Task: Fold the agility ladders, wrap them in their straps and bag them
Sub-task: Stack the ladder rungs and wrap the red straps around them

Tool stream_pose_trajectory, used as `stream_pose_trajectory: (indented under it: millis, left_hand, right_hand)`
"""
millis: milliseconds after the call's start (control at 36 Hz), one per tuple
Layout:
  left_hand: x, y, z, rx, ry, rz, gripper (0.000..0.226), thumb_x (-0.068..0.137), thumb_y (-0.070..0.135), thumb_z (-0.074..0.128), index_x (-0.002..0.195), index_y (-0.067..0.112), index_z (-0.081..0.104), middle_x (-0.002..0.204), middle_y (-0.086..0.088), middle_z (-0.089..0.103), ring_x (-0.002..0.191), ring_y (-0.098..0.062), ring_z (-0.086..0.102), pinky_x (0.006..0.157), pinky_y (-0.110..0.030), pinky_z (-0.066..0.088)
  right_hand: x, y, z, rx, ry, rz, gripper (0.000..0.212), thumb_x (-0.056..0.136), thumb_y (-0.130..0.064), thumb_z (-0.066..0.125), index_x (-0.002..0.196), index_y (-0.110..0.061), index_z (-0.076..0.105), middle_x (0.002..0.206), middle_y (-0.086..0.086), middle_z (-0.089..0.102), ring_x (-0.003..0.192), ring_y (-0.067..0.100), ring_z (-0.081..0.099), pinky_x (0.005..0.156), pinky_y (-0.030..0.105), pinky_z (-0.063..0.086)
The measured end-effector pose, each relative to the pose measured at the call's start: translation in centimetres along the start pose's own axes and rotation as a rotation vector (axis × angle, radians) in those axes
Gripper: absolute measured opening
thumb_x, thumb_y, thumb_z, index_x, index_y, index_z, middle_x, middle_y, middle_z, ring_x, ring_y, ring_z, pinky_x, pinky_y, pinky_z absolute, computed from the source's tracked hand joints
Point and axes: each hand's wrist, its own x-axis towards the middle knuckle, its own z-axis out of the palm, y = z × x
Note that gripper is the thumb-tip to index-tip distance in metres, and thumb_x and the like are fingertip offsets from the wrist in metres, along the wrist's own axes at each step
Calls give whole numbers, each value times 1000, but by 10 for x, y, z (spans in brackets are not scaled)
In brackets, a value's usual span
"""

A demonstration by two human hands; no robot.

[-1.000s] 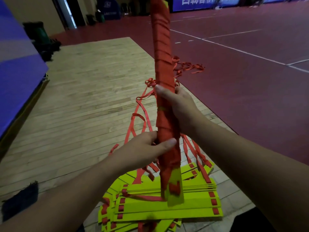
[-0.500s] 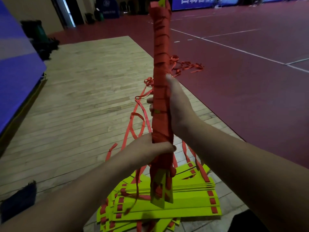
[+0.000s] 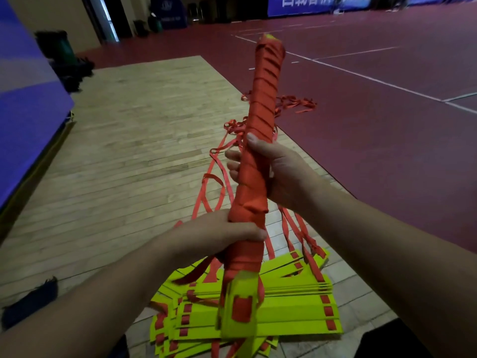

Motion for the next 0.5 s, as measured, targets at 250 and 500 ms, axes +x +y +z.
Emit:
stream_pose_trajectory:
  millis: [250, 500]
  left_hand:
    - [9, -9, -6, 550, 276, -8, 31, 83, 56, 69, 94, 27, 61, 70, 10, 65, 53, -5, 55, 54, -22, 41]
    - [9, -13, -18, 561, 261, -80, 41, 84, 57, 66, 107, 25, 54, 79, 1, 61, 54, -11, 53, 56, -27, 44]
  right_hand:
    - [8, 3, -3, -172, 97, -82, 24, 100, -17, 60, 119, -7, 51, 80, 13, 62, 67, 24, 61, 62, 32, 57]
    - [17, 1, -10, 59, 178, 4, 46, 106, -48, 38, 119, -8, 56, 83, 14, 67, 79, 27, 64, 83, 43, 52]
